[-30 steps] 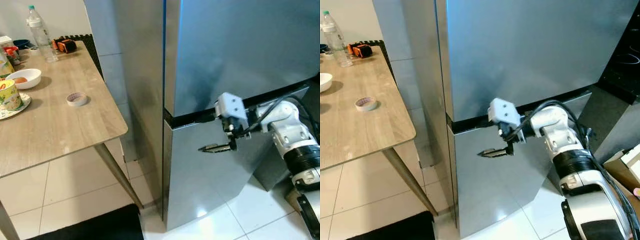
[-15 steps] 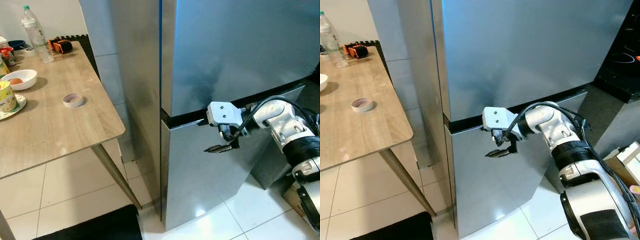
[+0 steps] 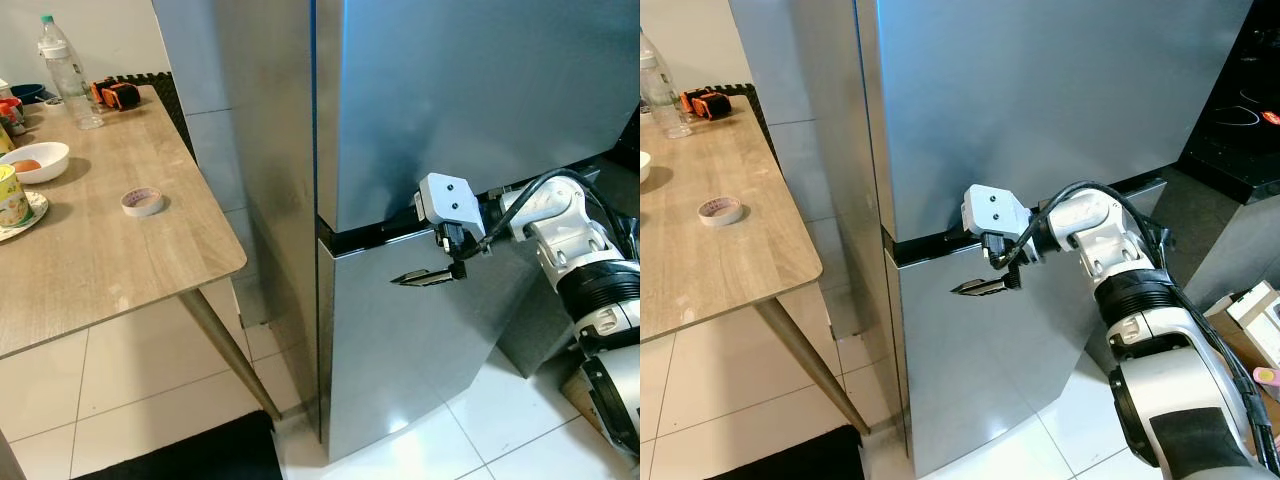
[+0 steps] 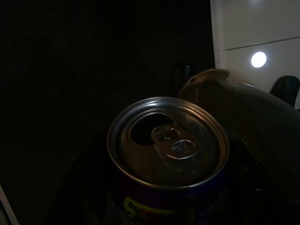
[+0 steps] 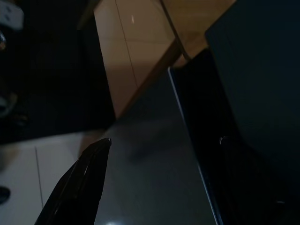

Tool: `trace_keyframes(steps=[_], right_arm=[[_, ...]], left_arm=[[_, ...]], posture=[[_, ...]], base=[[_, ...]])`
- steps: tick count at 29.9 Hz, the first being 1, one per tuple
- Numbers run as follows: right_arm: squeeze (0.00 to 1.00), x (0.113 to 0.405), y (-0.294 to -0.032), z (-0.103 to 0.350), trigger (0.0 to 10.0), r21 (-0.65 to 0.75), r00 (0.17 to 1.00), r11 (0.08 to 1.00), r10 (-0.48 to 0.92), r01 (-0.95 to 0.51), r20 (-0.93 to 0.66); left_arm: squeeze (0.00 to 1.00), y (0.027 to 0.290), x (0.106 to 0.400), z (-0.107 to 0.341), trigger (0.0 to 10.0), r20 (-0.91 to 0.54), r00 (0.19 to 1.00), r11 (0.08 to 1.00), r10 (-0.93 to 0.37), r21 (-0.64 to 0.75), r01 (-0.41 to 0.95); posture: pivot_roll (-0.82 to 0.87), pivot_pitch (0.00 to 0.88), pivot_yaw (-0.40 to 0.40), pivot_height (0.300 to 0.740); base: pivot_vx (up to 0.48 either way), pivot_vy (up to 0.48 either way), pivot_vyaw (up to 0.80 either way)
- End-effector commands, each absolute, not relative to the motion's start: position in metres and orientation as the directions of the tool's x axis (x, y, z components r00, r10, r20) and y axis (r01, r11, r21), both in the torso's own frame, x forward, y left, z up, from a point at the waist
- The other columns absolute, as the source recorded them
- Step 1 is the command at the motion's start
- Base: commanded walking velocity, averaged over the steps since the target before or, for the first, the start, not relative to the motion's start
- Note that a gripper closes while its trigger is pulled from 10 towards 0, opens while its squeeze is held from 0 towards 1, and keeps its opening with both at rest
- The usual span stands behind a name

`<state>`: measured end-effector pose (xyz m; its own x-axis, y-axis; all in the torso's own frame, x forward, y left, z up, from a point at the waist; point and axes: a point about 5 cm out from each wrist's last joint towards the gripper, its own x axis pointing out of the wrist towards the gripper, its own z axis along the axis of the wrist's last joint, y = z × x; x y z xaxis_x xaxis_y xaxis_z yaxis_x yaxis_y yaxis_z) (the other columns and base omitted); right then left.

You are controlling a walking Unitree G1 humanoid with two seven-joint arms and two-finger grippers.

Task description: Restocking fridge

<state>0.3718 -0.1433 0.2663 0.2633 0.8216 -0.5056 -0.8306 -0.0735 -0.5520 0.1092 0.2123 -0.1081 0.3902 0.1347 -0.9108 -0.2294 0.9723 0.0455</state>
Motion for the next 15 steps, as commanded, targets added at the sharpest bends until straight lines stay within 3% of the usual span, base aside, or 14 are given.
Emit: trace_keyframes(steps=[1, 15], right_arm=[[0.0, 0.375, -0.14, 0.267, 10.0, -0.583, 0.308, -0.069, 0.796, -0.81, -0.522], [0.0, 0.382, -0.143, 0.254, 10.0, -0.611, 0.396, -0.086, 0.689, -0.787, -0.607]], left_arm=[[0.0, 0.208, 0.103, -0.11, 10.0, -0.919, 0.373, 0.973, 0.124, 0.038, -0.229], [0.0, 0.211, 0.102, -0.11, 10.0, -0.919, 0.371, 0.972, 0.131, 0.046, -0.229]], posture=[[-0.11, 0.038, -0.033, 0.74], [-0.11, 0.04, -0.035, 0.74]], base=[[0.0, 0.0, 0.0], [0.0, 0.0, 0.0]])
